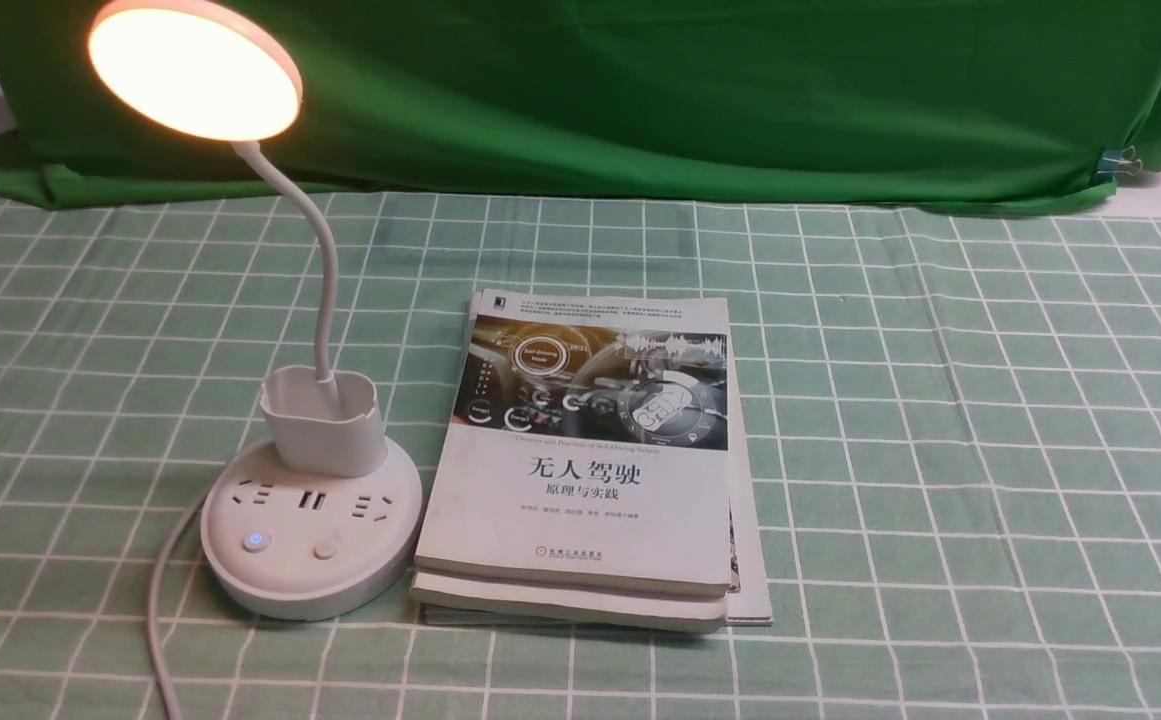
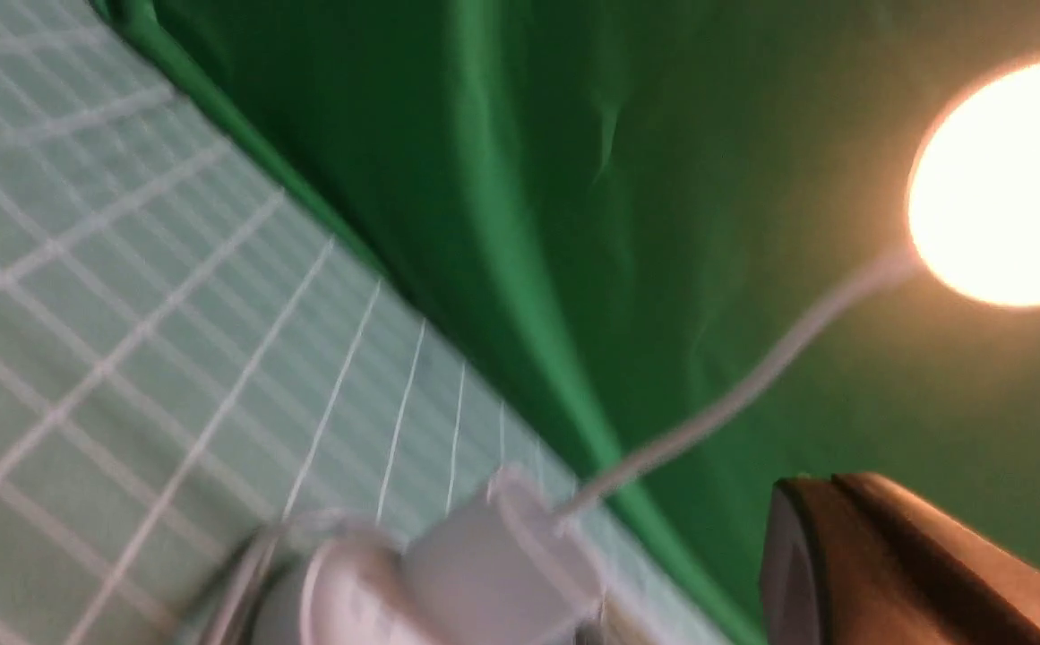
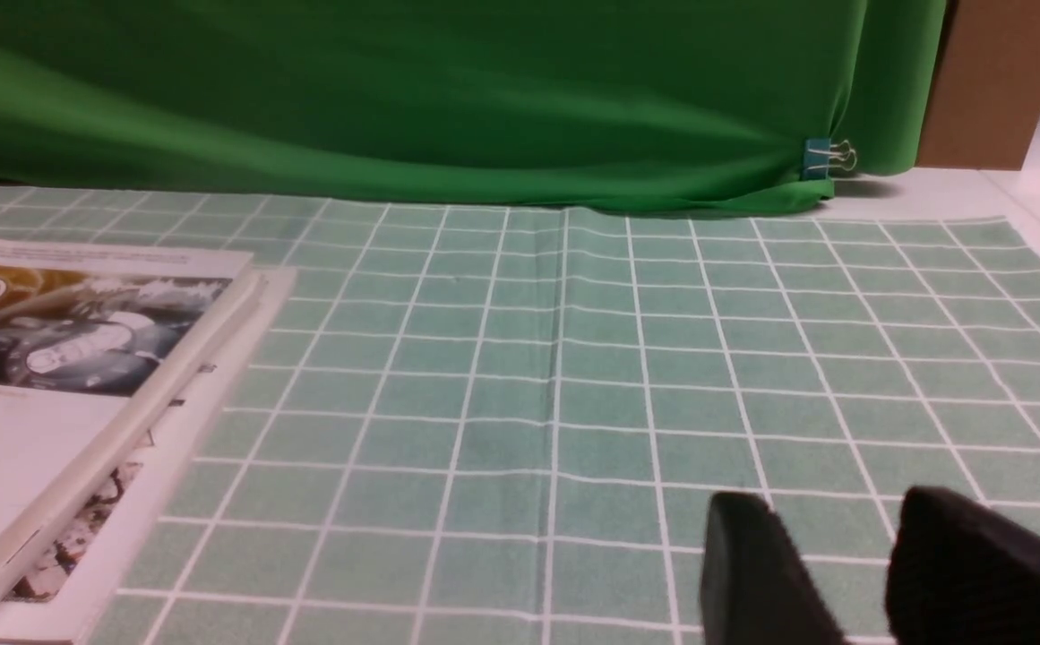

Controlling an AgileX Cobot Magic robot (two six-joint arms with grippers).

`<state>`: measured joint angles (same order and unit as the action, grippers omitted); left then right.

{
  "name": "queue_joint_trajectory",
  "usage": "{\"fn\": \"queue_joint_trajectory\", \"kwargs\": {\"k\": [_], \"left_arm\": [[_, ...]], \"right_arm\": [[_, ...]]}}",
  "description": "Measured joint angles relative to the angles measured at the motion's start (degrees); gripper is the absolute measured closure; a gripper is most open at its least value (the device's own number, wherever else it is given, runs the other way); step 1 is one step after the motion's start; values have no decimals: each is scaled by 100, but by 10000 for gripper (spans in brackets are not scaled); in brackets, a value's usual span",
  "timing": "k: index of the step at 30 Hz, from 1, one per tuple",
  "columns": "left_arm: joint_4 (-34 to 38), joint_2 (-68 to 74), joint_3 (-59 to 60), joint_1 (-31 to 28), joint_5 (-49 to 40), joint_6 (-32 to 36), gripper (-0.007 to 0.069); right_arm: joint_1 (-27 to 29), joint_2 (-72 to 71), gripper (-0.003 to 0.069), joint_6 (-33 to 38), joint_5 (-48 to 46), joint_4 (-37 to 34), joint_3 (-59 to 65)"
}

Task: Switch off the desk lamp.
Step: Use the left arm to press the button switch on the lamp holder

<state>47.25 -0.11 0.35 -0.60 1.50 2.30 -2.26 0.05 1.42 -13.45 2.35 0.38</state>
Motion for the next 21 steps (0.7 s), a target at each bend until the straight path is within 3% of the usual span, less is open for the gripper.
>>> {"fn": "queue_joint_trajectory", "kwargs": {"k": [4,8,13,18,21], "left_arm": [[60,6,-31,-5,84,5,623],[-298,550,-687,-4,-793,61,623],[-1670,2307,-2252,-4,-2991,217,623],[-2607,4221,-3514,-4,-5178,723,623],[-2770,5249,-3970,11,-5706,907,623]], "right_arm": [[0,0,417,0,0,0,0],[0,0,417,0,0,0,0],[0,0,417,0,0,0,0],[0,0,417,0,0,0,0],[0,0,417,0,0,0,0]]}}
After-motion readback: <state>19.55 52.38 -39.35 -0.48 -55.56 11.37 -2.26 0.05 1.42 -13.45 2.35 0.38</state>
